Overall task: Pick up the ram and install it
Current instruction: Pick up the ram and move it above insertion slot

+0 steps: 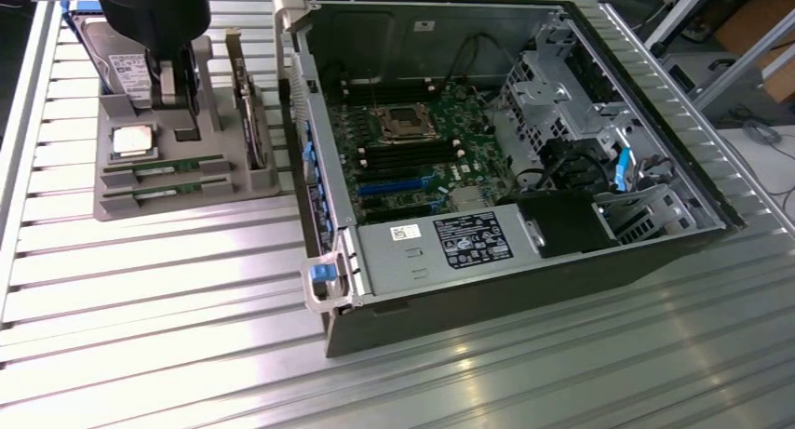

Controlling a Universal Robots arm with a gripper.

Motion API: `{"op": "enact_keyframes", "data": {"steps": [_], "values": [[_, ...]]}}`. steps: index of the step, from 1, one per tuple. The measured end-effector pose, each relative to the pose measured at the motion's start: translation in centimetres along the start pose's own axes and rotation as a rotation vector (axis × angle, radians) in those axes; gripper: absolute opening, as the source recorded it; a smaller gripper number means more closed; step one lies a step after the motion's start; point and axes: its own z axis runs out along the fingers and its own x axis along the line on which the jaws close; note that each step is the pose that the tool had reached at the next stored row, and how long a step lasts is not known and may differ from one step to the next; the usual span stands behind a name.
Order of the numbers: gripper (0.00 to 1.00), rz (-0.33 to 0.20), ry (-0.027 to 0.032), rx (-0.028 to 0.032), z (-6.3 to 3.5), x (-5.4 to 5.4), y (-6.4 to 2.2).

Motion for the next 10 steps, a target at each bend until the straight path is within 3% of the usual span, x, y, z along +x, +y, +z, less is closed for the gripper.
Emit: {"op": "enact_keyframes", "data": {"steps": [10], "values": [[0.42,0.0,0.0024,0.0,0.3,0.0,-0.01]]}}
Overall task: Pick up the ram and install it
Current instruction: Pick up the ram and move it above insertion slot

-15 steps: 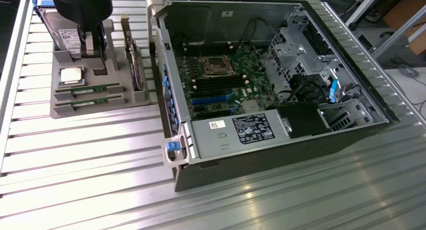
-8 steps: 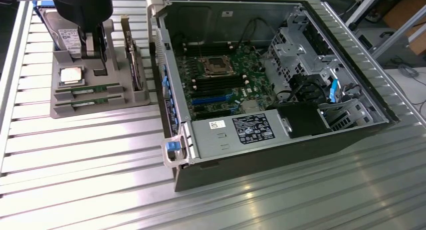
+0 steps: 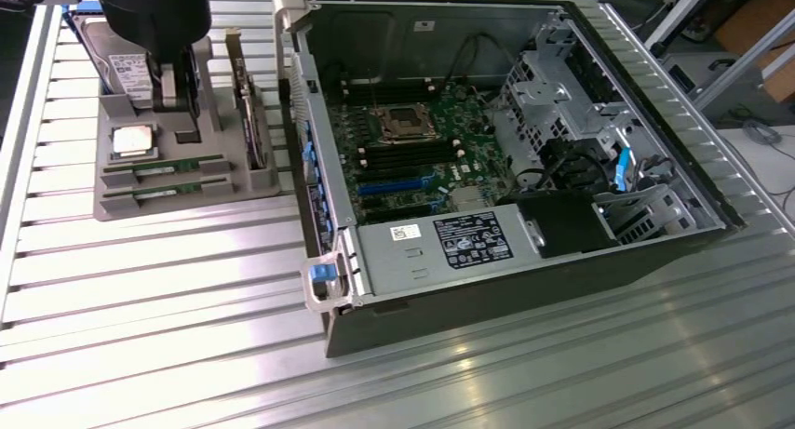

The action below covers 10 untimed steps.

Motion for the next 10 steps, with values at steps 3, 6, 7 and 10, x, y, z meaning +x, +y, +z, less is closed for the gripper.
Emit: {"op": "enact_keyframes", "data": {"steps": [3,6,7,10], "values": [[0.42,0.0,0.0006,0.0,0.08,0.0,0.0],[0.42,0.0,0.0015,0.0,0.22,0.0,0.01],[0.42,0.0,0.0017,0.0,0.26,0.0,0.01],[0.42,0.0,0.0026,-0.0001,0.42,0.0,0.01]]}}
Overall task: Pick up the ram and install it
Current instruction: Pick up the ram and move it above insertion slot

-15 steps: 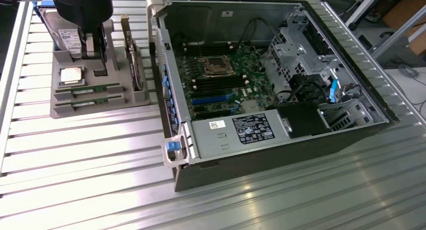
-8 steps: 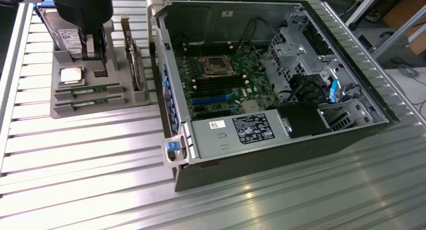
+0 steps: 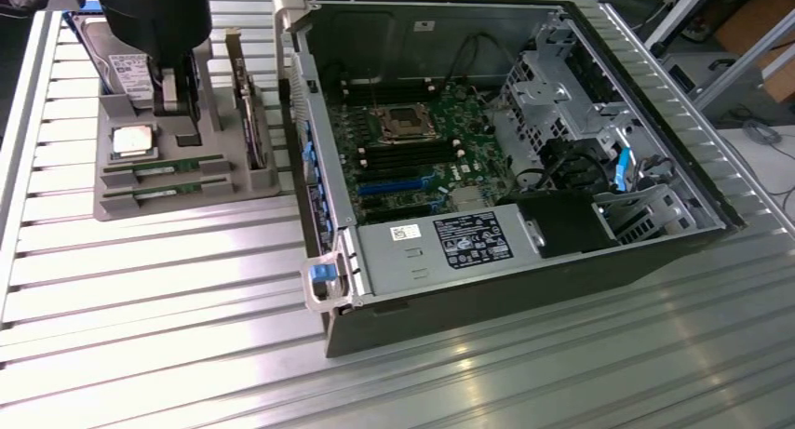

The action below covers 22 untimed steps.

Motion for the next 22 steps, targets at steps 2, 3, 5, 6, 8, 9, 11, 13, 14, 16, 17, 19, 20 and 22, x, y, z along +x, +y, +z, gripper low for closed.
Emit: {"op": "enact_keyframes", "data": {"steps": [2,3,5,6,8,9,11,13,14,16,17,19,20,22], "values": [[0.42,0.0,0.0011,0.0,0.12,0.0,-0.01],[0.42,0.0,0.0016,0.0001,0.18,0.0,-0.01],[0.42,0.0,0.0021,0.0,0.26,0.0,-0.01],[0.42,0.0,0.0023,0.0001,0.3,0.0,-0.01],[0.42,0.0,0.0031,0.0,0.42,0.0,-0.02],[0.42,0.0,0.0033,0.0,0.46,0.0,-0.02],[0.42,0.0,0.0036,0.0,0.54,0.0,-0.02],[0.42,0.0,0.0044,0.0,0.68,0.0,-0.03],[0.42,0.0,0.0046,0.0,0.72,0.0,-0.04],[0.42,0.0,0.0051,0.0,0.84,0.0,-0.03],[0.42,0.0,0.0052,0.0,0.87,0.0,-0.04],[0.42,0.0,0.0056,0.0,0.95,0.0,-0.04],[0.42,0.0,0.0057,0.0,0.98,0.0,-0.04],[0.42,0.0,0.0062,0.0,1.07,0.0,-0.05]]}}
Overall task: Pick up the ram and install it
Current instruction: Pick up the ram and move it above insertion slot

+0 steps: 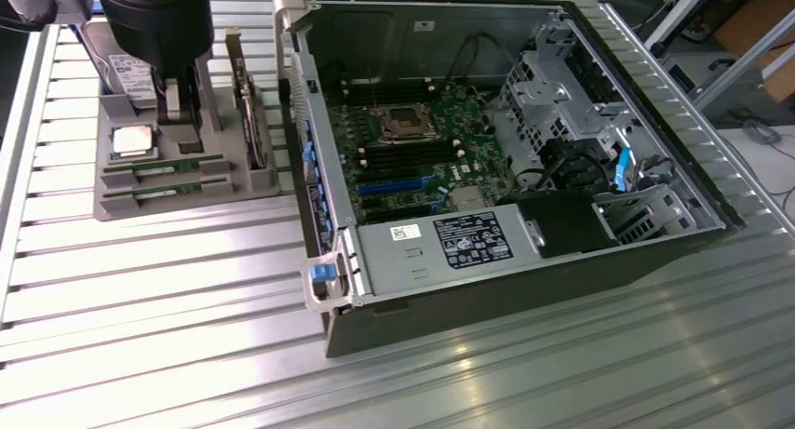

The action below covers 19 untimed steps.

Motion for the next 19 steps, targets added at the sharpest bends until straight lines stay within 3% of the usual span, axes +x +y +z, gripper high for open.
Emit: {"op": "enact_keyframes", "data": {"steps": [19], "values": [[0.42,0.0,0.005,-0.0001,0.77,-0.01,-0.03]]}}
